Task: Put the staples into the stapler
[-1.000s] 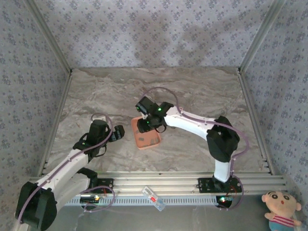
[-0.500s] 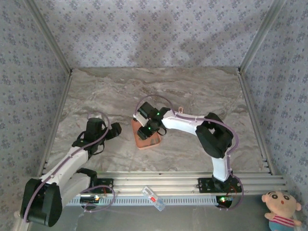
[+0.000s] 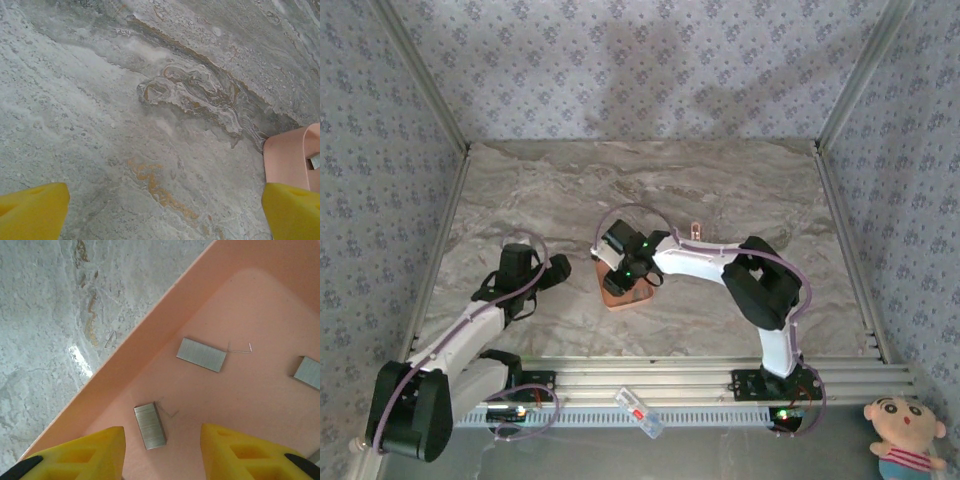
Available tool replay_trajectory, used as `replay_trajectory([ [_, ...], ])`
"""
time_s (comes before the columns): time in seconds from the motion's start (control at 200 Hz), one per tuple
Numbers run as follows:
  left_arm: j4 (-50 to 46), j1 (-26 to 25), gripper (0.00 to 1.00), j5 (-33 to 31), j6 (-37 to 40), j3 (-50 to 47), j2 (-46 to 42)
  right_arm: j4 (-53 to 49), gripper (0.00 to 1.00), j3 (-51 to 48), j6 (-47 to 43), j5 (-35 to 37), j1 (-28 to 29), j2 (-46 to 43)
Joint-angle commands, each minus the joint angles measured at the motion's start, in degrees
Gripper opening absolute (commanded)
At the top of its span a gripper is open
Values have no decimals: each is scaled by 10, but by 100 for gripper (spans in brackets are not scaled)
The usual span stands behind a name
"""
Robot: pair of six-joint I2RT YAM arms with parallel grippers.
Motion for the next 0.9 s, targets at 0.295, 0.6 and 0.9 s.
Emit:
replay_trajectory([
  [0.295, 8, 5, 99, 9, 6, 10, -16, -10, 45, -3, -31, 18, 14, 36],
  [0.6, 8, 6, 98, 3, 7, 11, -25, -13, 38, -7, -42, 36, 14, 55],
  [0.9, 8, 6, 98, 27, 14, 31, -22, 24, 26, -36, -8, 41, 13, 17],
])
